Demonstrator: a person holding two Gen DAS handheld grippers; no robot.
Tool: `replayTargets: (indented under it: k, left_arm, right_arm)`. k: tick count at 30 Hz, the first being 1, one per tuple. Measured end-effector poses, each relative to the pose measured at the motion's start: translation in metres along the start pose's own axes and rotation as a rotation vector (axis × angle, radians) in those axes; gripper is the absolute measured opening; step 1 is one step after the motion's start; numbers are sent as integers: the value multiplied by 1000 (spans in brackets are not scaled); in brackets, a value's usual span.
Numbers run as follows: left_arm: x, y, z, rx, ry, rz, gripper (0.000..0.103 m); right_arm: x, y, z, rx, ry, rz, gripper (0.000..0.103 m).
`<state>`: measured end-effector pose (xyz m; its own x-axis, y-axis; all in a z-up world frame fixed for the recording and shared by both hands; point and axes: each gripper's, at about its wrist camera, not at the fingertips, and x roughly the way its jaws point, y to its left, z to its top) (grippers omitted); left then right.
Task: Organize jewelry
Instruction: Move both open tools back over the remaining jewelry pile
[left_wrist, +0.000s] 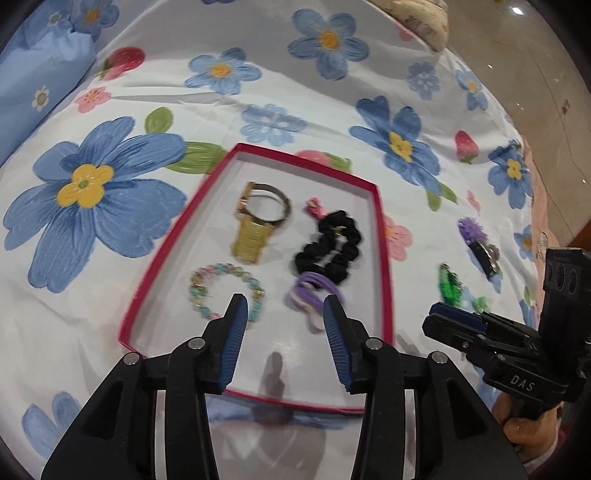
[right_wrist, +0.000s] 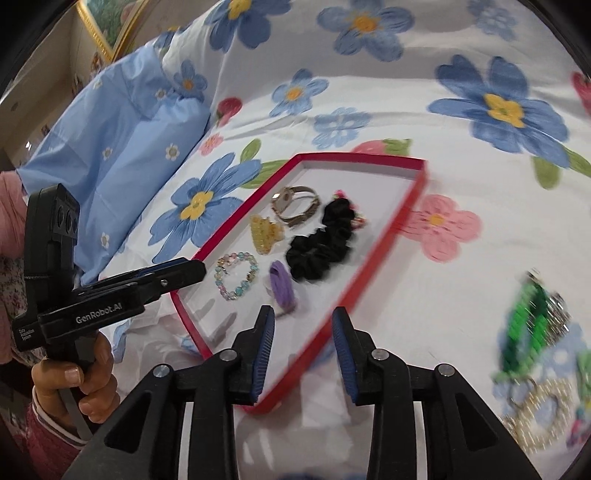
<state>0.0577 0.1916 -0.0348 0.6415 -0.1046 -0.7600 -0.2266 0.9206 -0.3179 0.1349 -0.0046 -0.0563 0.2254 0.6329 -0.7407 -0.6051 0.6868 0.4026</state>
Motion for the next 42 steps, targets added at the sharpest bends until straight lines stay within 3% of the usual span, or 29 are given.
replayTargets:
  k: [20,32,42]
  left_arm:
    - [10,-104,-27,168,75,-105,41]
    - [26,-143,-31,237,113,-126,41]
    - [40,-166,-25,274,130,-136,45]
  right_arm:
    - [-106,-95,-66,187,-120,-159,39]
    - [-138,-144,-101,288,-142,-237,39]
    - [-153,-170,-103,328,-164,-281,39]
